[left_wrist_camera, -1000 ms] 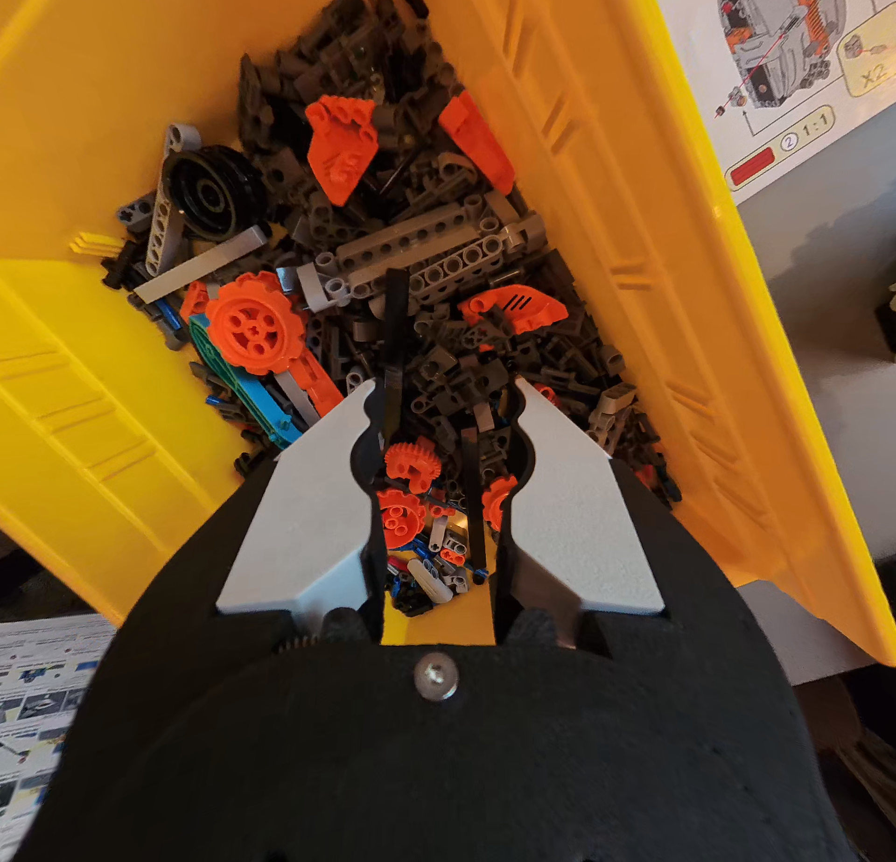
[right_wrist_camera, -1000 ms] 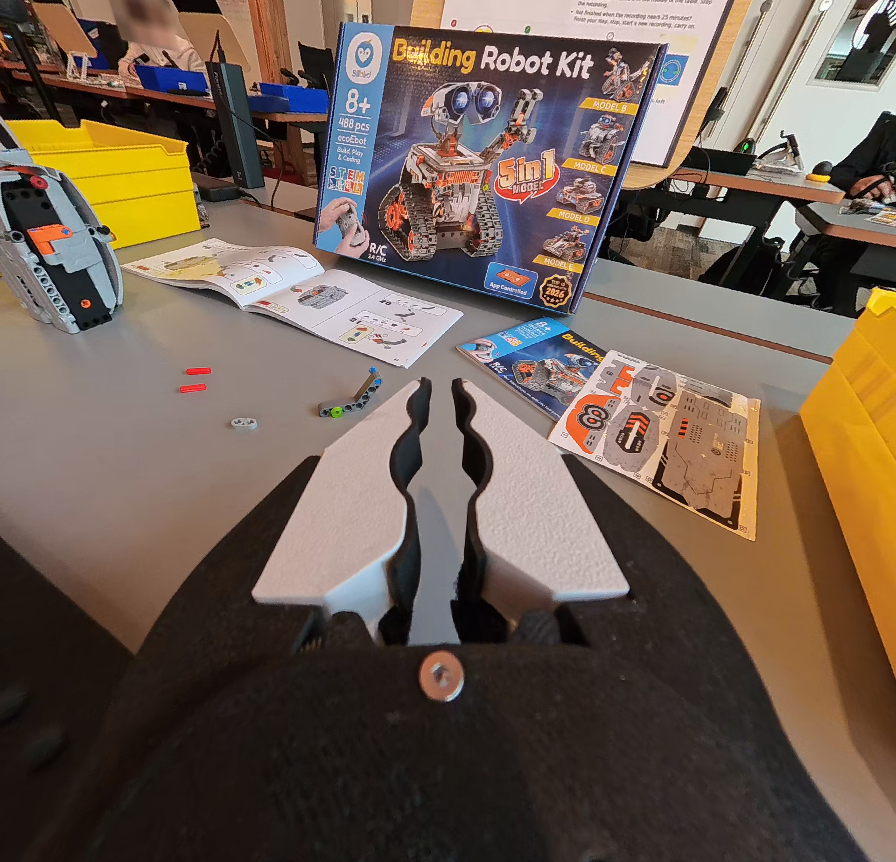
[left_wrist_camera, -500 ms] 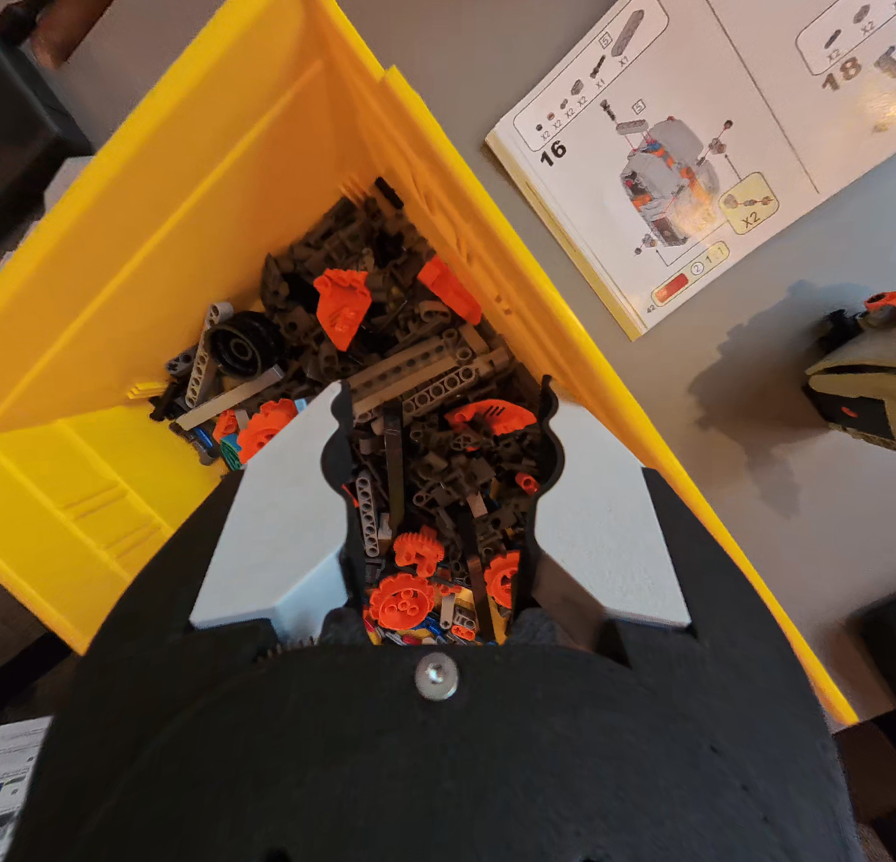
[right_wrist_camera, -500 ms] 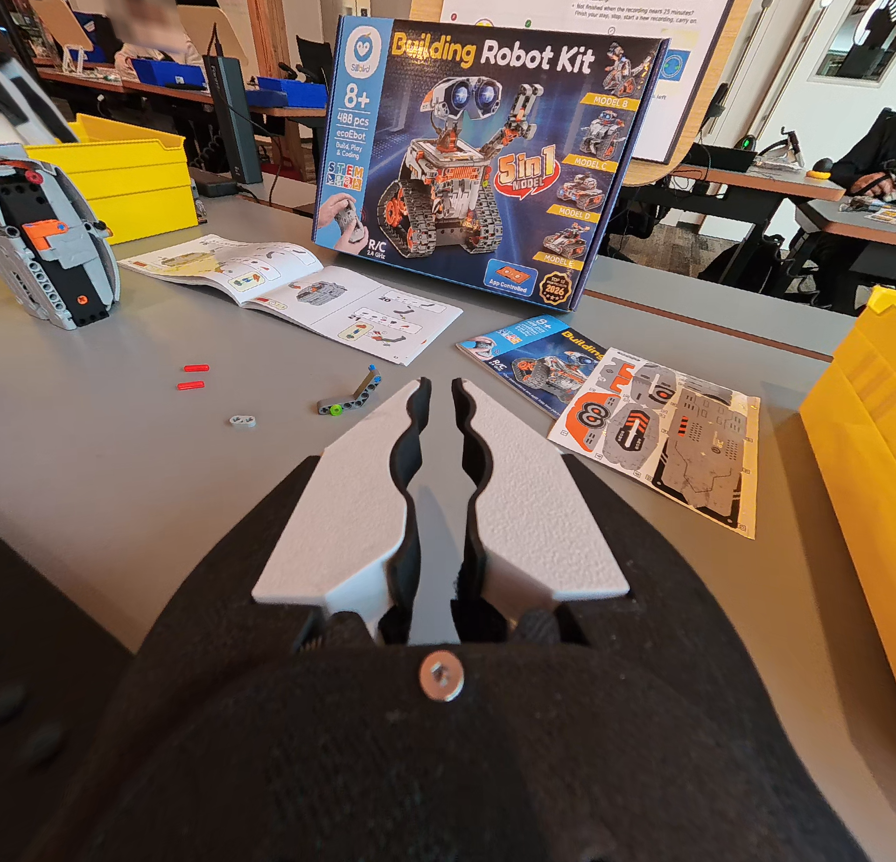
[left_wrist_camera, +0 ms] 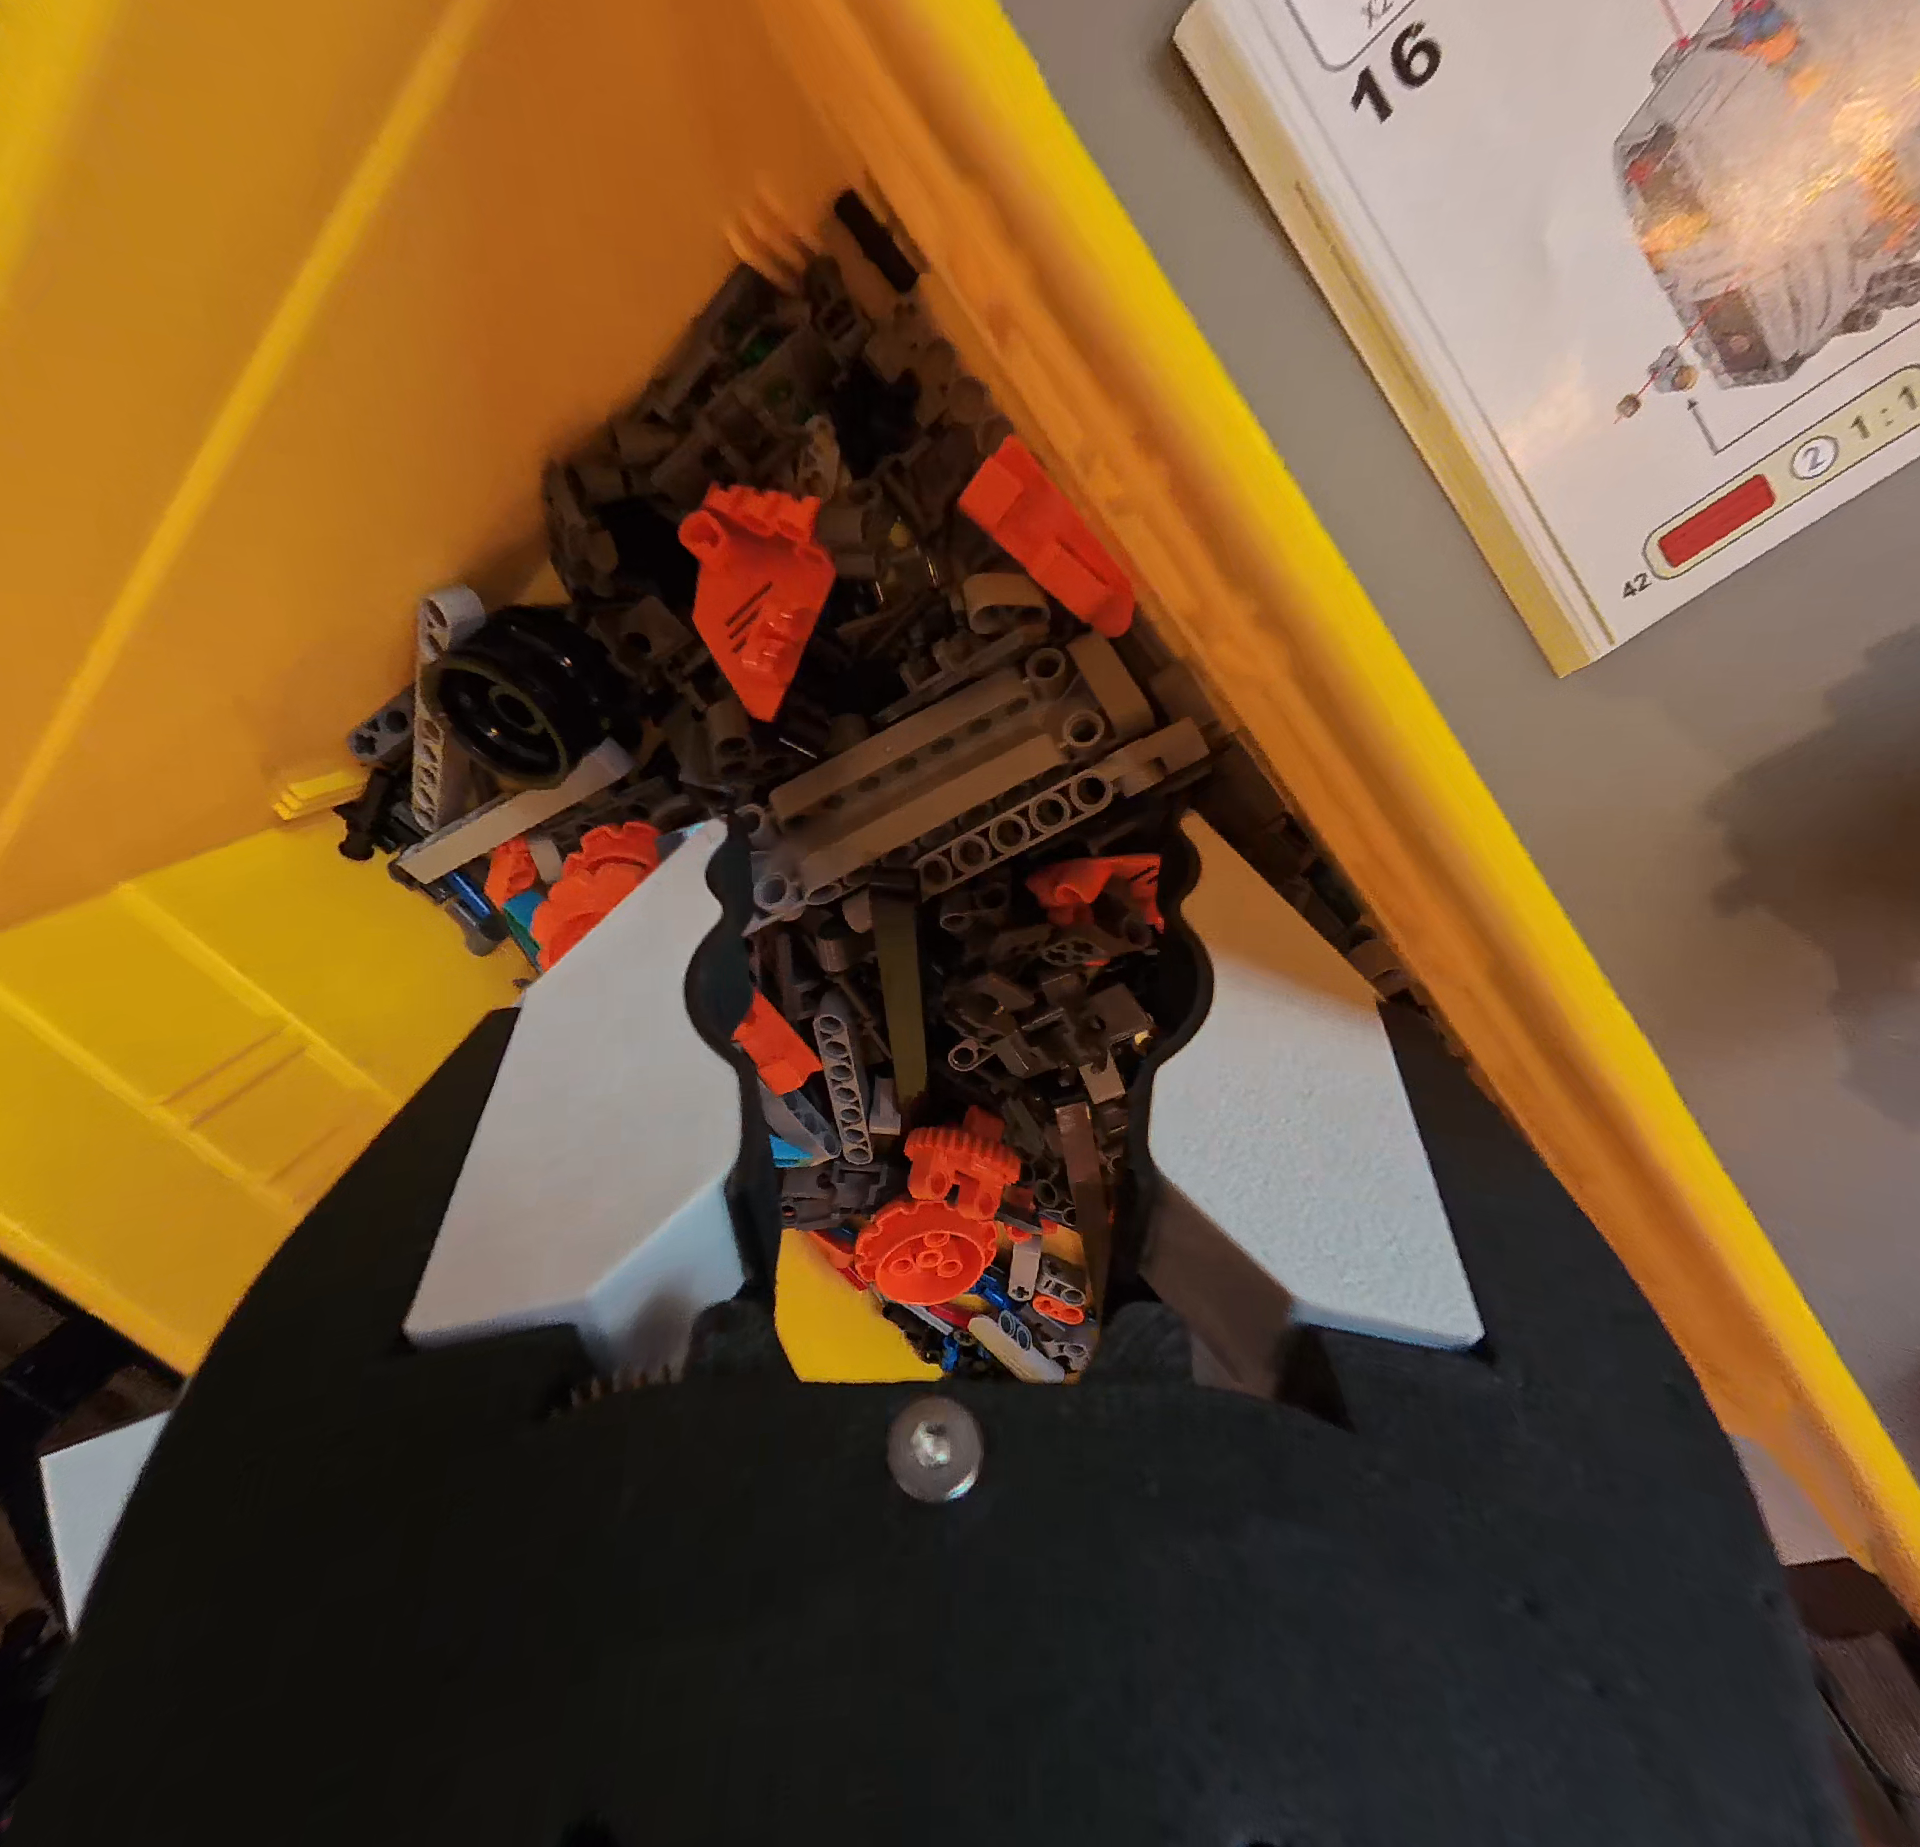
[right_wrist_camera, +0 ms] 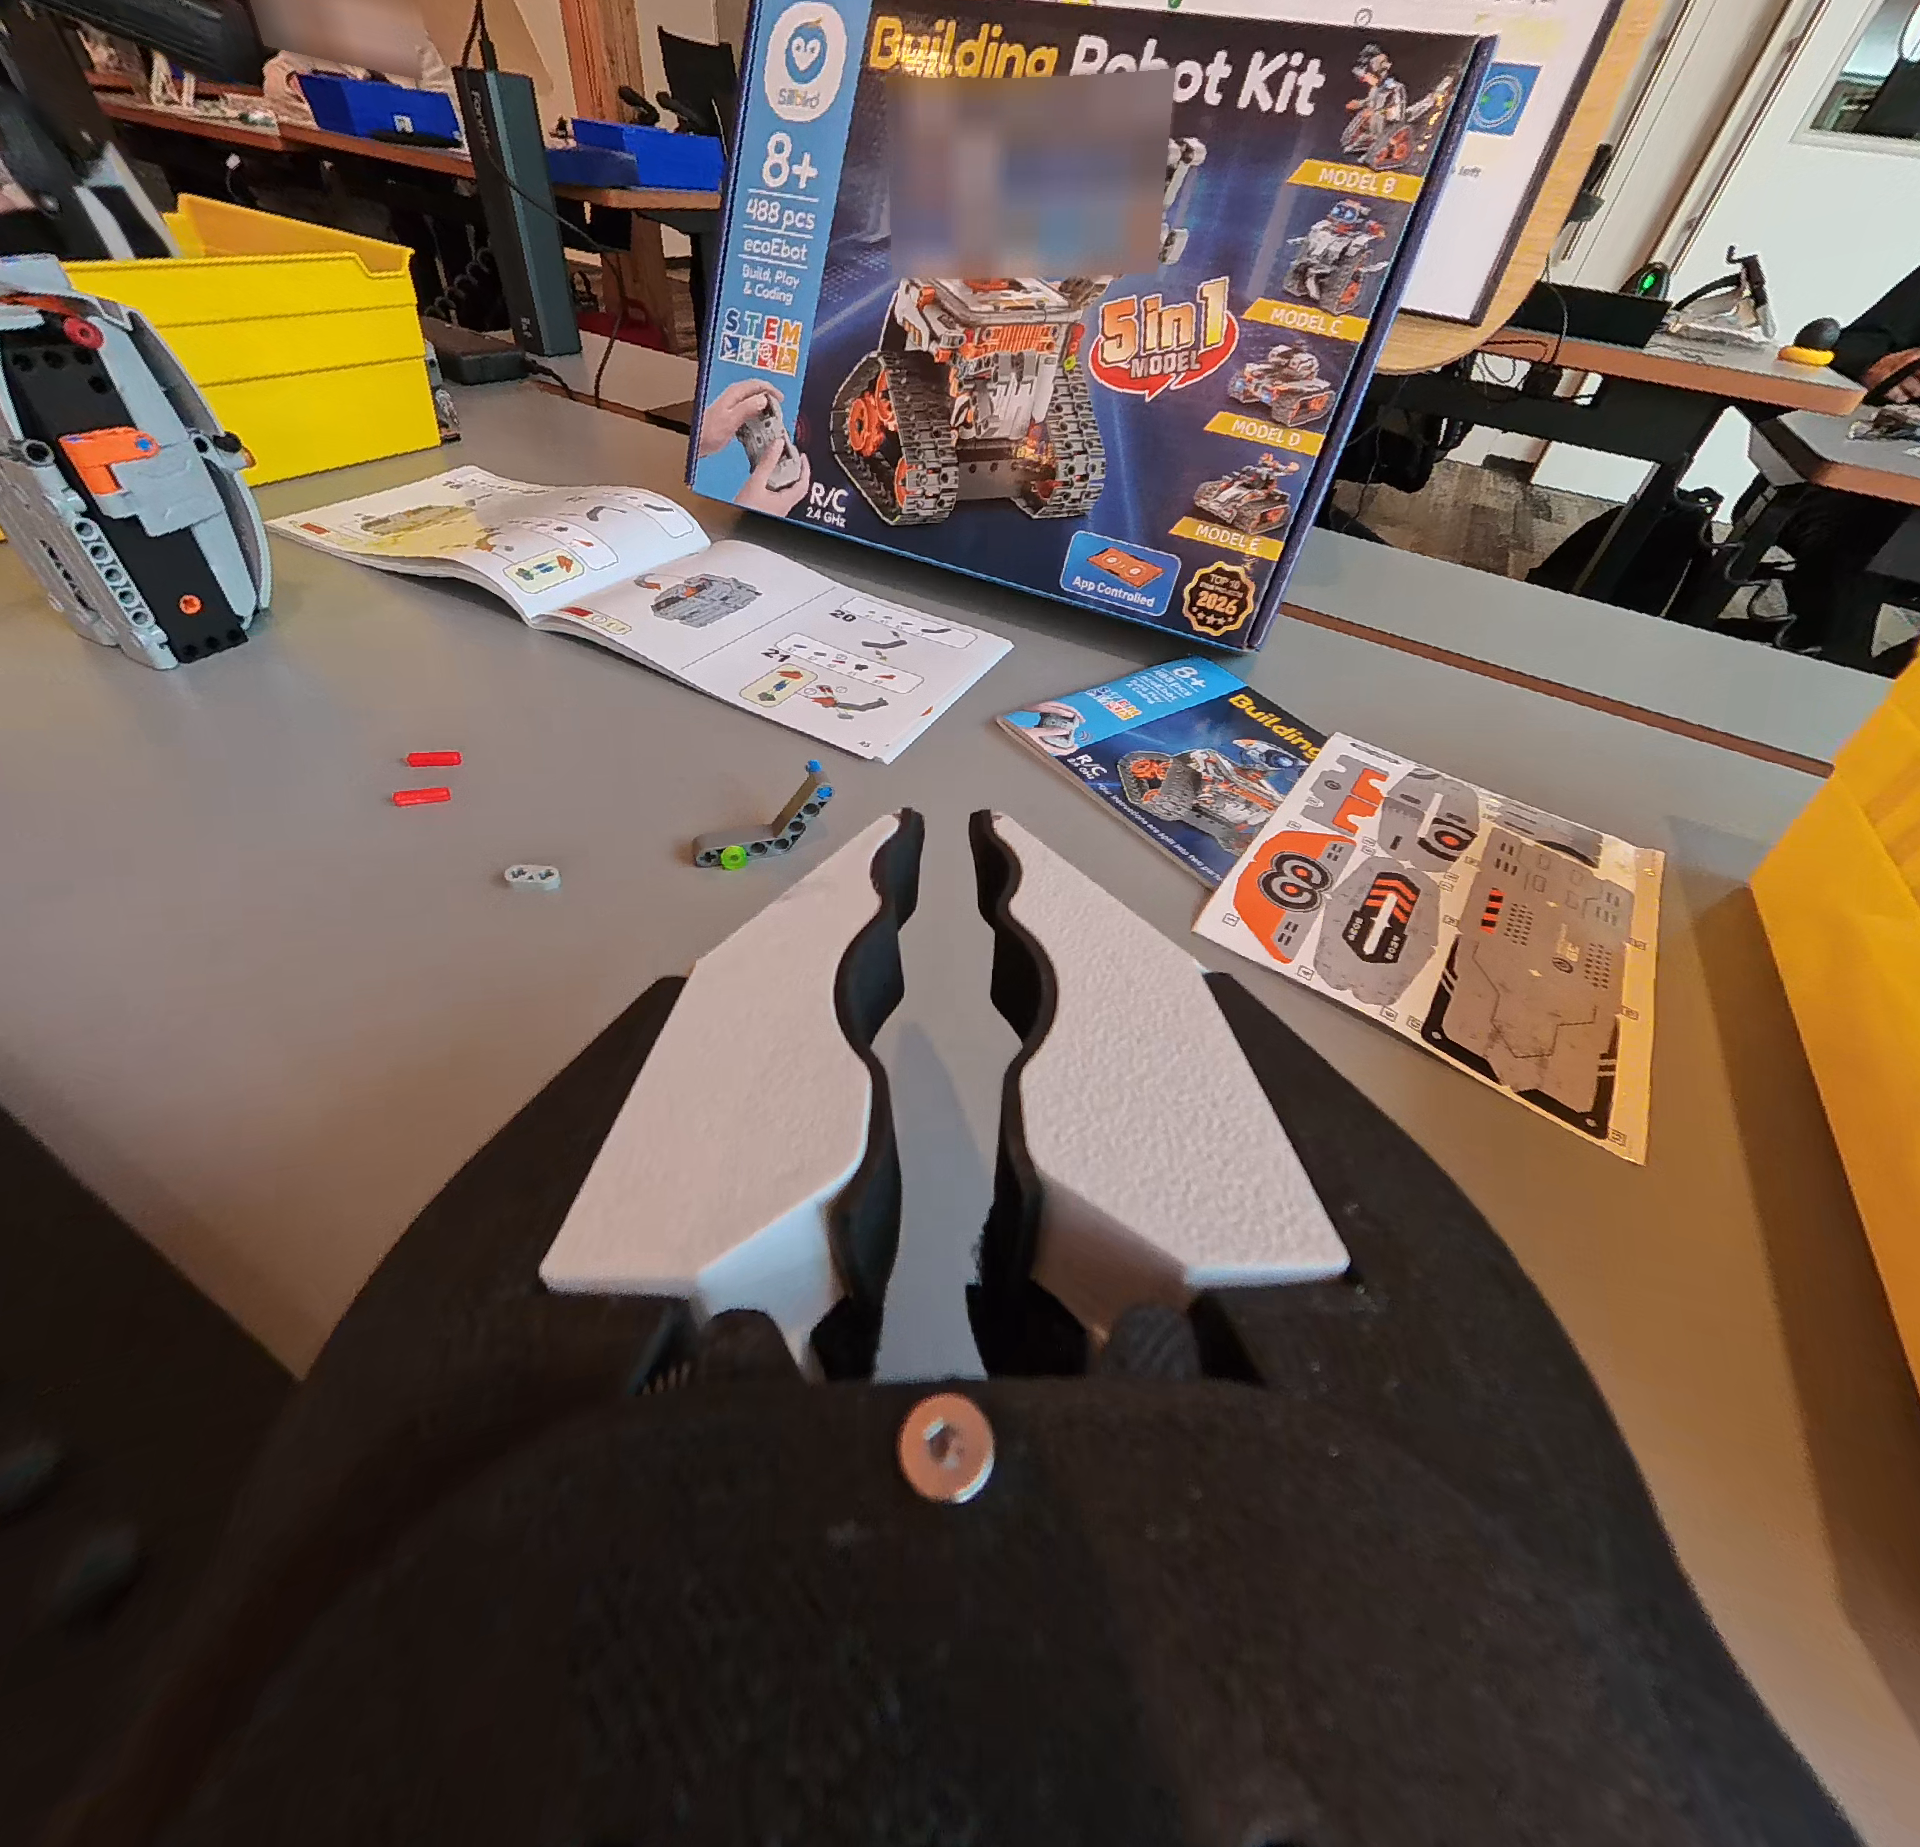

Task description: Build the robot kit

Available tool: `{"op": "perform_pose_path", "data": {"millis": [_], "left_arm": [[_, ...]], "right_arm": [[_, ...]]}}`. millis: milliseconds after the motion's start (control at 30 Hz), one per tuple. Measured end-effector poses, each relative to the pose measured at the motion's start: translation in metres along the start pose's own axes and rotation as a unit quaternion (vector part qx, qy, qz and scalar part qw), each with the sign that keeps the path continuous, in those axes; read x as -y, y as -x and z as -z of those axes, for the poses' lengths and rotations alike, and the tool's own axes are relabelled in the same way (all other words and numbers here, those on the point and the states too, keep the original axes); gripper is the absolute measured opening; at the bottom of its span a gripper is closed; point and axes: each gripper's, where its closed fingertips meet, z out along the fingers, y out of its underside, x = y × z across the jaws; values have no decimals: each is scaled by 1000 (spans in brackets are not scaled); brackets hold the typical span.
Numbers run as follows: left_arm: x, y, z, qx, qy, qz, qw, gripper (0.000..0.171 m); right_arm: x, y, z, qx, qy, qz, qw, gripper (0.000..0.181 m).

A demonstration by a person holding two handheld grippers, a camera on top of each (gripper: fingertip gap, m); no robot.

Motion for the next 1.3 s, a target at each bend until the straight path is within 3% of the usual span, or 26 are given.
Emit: {"op": "perform_pose_path", "data": {"millis": [300,500,1067,1200,1267,1300], "left_arm": [[-1,3,-4,19,16,-2,1000,76],[18,30,-4,101,27,-9,994,70],[6,33,-12,77,85,-8,993,63],[-3,33,-10,75,102,-18,992,49],[-14,36,-5,88,125,-35,988,30],[-20,37,-1,95,136,-41,985,10]], "right_arm": [[-3,5,-3,5,14,22,1000,9],[-5,9,-4,8,20,37,999,10],[-5,9,-4,8,20,41,999,10],[-4,9,-4,8,20,41,999,9],[-4,9,-3,8,20,41,999,9],[-4,9,-3,8,19,40,999,9]]}}
